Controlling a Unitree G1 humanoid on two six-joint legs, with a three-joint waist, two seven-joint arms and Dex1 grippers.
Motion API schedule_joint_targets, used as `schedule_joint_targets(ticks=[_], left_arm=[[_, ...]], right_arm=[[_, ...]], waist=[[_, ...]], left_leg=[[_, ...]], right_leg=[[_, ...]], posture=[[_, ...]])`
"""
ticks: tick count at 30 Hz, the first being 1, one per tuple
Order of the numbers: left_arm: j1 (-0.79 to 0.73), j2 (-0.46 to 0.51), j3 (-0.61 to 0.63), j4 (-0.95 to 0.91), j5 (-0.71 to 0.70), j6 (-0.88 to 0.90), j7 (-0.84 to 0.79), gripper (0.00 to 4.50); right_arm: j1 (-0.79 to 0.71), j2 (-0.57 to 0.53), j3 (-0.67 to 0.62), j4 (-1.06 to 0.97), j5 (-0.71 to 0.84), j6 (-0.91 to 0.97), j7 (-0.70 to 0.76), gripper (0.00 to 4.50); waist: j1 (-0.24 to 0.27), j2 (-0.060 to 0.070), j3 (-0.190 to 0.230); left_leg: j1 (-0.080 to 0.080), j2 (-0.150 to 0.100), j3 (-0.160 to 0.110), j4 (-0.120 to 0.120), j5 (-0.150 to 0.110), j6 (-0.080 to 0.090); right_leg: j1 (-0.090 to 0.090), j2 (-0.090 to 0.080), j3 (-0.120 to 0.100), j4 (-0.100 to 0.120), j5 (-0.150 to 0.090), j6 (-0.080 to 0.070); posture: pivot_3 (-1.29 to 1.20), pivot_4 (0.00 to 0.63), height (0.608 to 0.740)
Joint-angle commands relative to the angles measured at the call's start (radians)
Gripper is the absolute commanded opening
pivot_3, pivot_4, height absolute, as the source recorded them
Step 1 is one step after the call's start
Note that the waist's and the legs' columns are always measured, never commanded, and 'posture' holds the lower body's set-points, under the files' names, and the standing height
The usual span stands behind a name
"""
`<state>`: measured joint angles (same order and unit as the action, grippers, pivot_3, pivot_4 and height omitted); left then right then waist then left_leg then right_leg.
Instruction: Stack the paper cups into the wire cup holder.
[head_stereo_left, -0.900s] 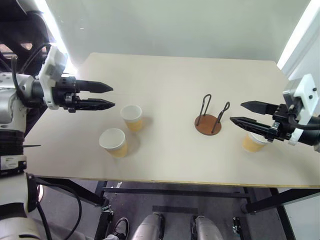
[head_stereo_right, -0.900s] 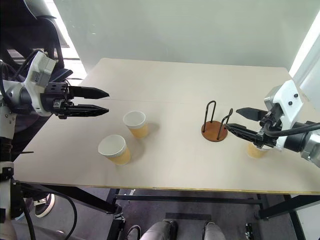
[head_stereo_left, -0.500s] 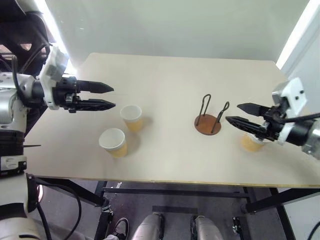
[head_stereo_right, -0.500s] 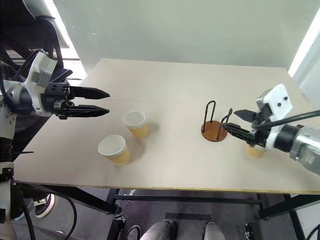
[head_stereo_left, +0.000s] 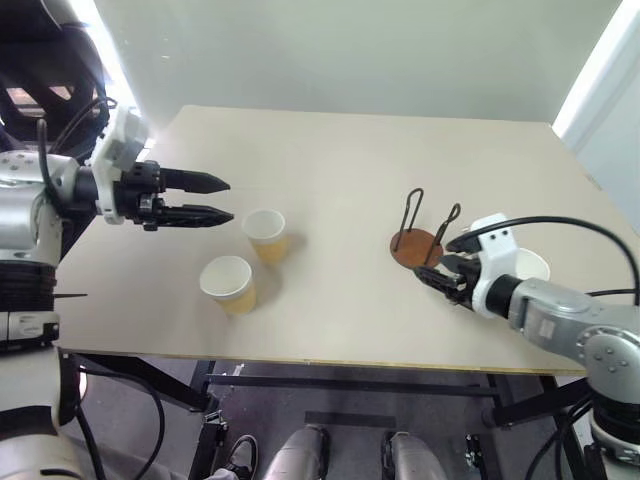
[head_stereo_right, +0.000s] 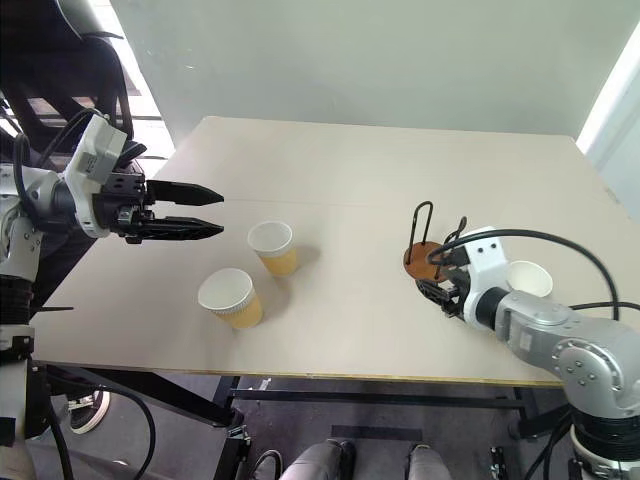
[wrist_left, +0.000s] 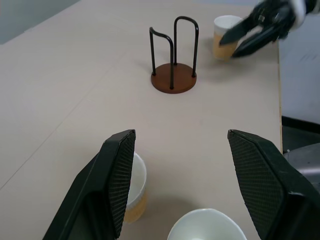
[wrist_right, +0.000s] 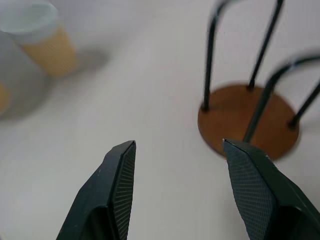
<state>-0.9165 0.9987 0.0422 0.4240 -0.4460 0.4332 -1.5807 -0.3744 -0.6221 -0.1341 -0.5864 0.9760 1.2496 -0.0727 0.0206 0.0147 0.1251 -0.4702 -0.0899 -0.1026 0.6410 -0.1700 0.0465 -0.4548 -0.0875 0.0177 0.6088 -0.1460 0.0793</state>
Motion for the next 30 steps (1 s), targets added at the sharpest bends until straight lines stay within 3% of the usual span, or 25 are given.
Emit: schedule_joint_targets(ticks=[1, 16, 30], left_arm=[[-0.002, 0.009, 0.039, -0.027, -0.022, -0.006, -0.02, 3.14], [0.003, 0.023, 0.036, -0.044, -0.013, -0.002, -0.014, 3.14], [0.017, 0.033, 0.044, -0.068, -0.017, 0.009, -0.004, 3.14]], right_arm=[[-0.007, 0.035, 0.026, 0.007, -0.113, -0.04, -0.05, 2.79], [-0.039, 0.181, 0.103, 0.196, -0.46, -0.282, -0.004, 2.79], [-0.1, 0.263, 0.149, 0.349, -0.626, -0.458, 0.122, 2.79]], waist=[[0.0, 0.0, 0.0], [0.0, 0.0, 0.0], [0.0, 0.0, 0.0]], left_leg=[[0.0, 0.0, 0.0, 0.0, 0.0, 0.0], [0.0, 0.002, 0.0, 0.0, 0.003, -0.003], [-0.001, 0.005, 0.0, -0.001, 0.003, -0.005]], right_leg=[[0.0, 0.0, 0.0, 0.0, 0.0, 0.0], [-0.002, 0.0, -0.001, 0.0, 0.006, -0.007], [-0.003, 0.0, -0.009, -0.001, 0.007, -0.011]], posture=[[0.0, 0.15, 0.74], [0.0, 0.15, 0.74], [0.0, 0.15, 0.74]])
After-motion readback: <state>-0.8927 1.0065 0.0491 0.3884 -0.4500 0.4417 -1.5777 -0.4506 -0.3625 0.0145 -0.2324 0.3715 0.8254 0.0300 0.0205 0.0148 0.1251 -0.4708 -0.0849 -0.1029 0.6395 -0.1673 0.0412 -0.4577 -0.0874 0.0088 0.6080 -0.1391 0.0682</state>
